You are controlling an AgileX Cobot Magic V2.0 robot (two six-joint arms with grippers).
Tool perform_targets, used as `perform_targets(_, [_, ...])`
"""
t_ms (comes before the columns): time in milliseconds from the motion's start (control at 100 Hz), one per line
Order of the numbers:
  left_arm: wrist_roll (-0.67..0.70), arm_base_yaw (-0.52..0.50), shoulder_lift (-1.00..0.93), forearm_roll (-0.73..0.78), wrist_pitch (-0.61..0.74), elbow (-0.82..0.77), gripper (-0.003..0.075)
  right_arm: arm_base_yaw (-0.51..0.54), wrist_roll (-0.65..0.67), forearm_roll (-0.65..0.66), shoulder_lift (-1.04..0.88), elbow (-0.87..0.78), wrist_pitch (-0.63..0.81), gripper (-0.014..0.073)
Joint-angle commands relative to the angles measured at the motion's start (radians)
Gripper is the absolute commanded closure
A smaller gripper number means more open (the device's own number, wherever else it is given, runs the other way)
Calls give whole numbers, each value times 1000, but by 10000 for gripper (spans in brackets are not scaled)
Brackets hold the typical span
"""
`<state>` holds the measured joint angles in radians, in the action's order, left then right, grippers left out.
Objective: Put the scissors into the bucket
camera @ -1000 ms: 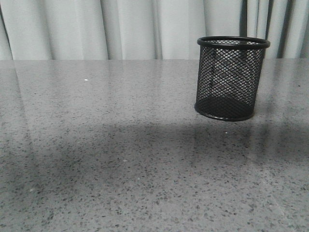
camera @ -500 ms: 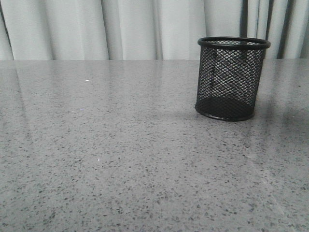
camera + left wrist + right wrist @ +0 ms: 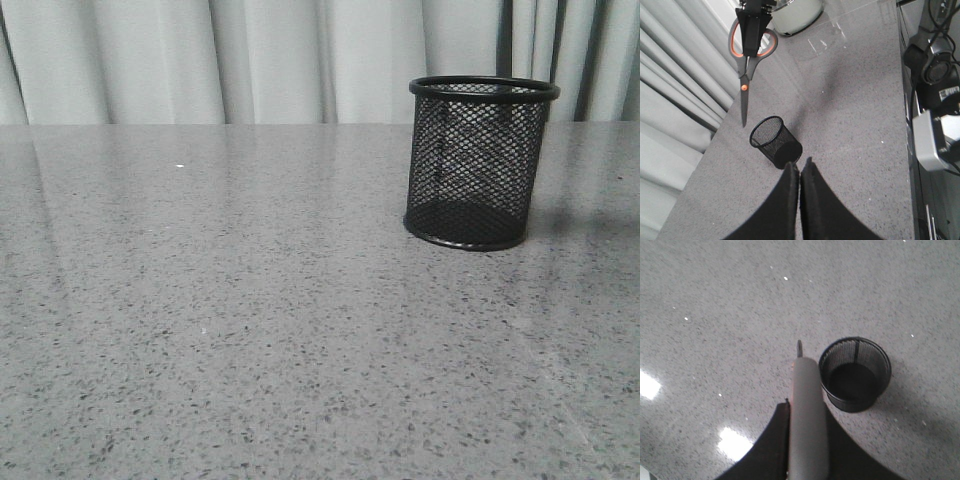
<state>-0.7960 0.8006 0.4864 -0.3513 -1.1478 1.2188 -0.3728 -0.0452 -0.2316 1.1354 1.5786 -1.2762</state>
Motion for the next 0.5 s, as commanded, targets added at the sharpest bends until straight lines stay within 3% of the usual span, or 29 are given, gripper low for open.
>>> perform_targets(0, [17,5,-36,0,53,18,741,0,4,44,-43,-9,-40,657])
perform_targets(150, [17,5,-96,75,62,18,741,0,17,118,-10,-32,-40,657])
perform_targets(320, [18,5,-103,69,62,18,741,0,17,123,90,-32,-38,657])
perform_targets(490, [18,5,-103,69,69,18,741,0,17,207,200,-32,-31,657])
